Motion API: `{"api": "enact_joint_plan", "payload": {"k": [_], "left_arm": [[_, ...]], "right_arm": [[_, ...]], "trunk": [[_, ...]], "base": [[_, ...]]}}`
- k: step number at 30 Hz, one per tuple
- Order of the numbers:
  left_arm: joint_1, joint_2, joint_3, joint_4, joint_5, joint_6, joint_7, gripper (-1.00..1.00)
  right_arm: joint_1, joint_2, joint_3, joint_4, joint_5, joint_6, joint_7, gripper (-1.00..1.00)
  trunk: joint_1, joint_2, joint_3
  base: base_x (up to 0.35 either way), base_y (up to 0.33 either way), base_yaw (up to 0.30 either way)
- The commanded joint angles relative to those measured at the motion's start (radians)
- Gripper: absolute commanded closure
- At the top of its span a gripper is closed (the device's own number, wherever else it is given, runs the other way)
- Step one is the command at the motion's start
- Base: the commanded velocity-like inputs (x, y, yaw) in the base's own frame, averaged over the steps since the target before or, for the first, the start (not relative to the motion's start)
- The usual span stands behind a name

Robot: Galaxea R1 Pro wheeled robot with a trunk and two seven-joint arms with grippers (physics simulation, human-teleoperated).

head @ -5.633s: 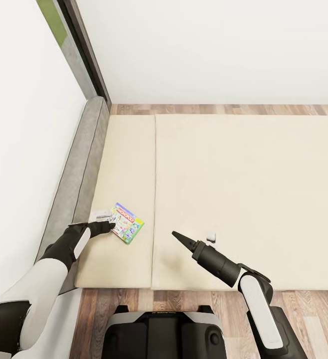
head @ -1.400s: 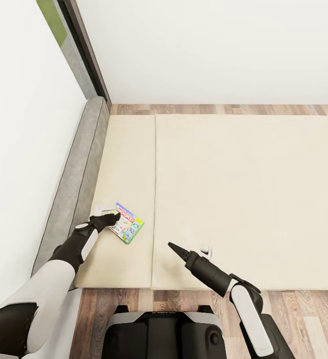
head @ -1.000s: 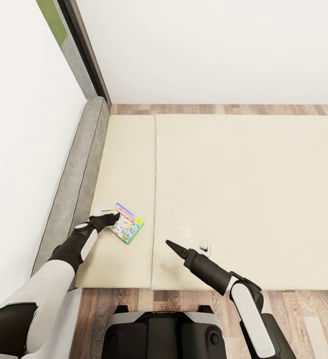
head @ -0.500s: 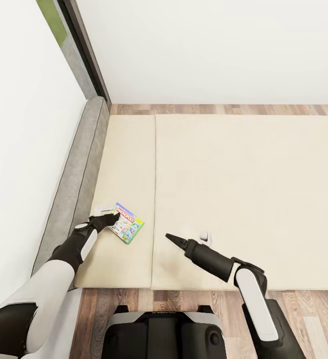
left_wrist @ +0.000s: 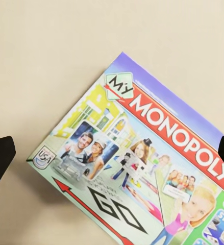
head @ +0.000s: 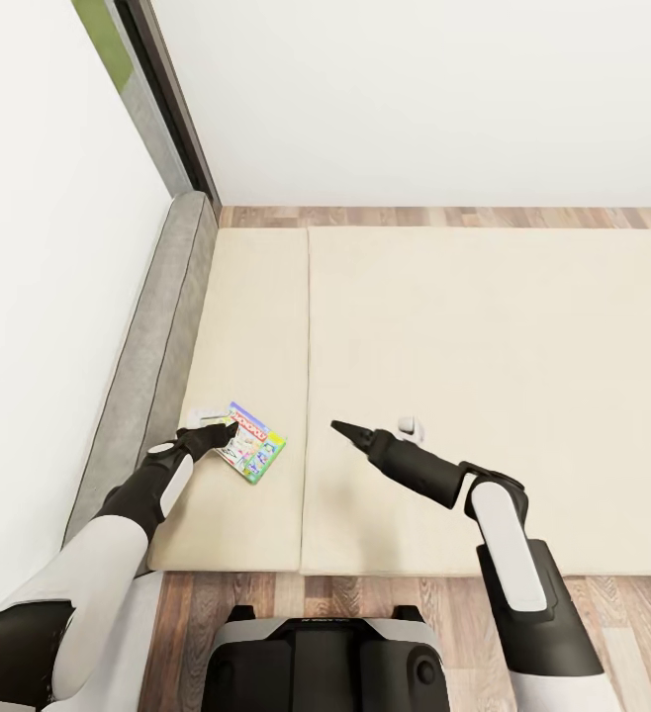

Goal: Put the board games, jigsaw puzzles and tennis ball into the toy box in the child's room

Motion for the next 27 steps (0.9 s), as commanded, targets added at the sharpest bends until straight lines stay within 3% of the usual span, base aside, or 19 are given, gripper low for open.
{"api": "enact_joint_plan", "payload": {"k": [1, 13, 27], "left_arm": [[0.000, 0.000, 0.003, -0.002, 0.010, 0.008, -0.005, -1.00], [0.000, 0.000, 0.003, -0.002, 0.010, 0.008, -0.005, -1.00], [0.000, 0.001, 0.005, -0.002, 0.012, 0.008, -0.007, -1.00]], "right_arm": [[-0.004, 0.001, -0.002, 0.000, 0.007, 0.004, 0.006, -1.00], [-0.050, 0.010, -0.005, -0.001, -0.010, 0.003, -0.109, -1.00], [-0.121, 0.025, -0.005, 0.000, -0.013, 0.006, -0.129, -1.00]], "trunk": [[0.001, -0.001, -0.001], [0.001, -0.001, -0.001], [0.001, -0.001, -0.001]], "base": [[0.000, 0.000, 0.000], [0.000, 0.000, 0.000], [0.000, 0.000, 0.000]]}}
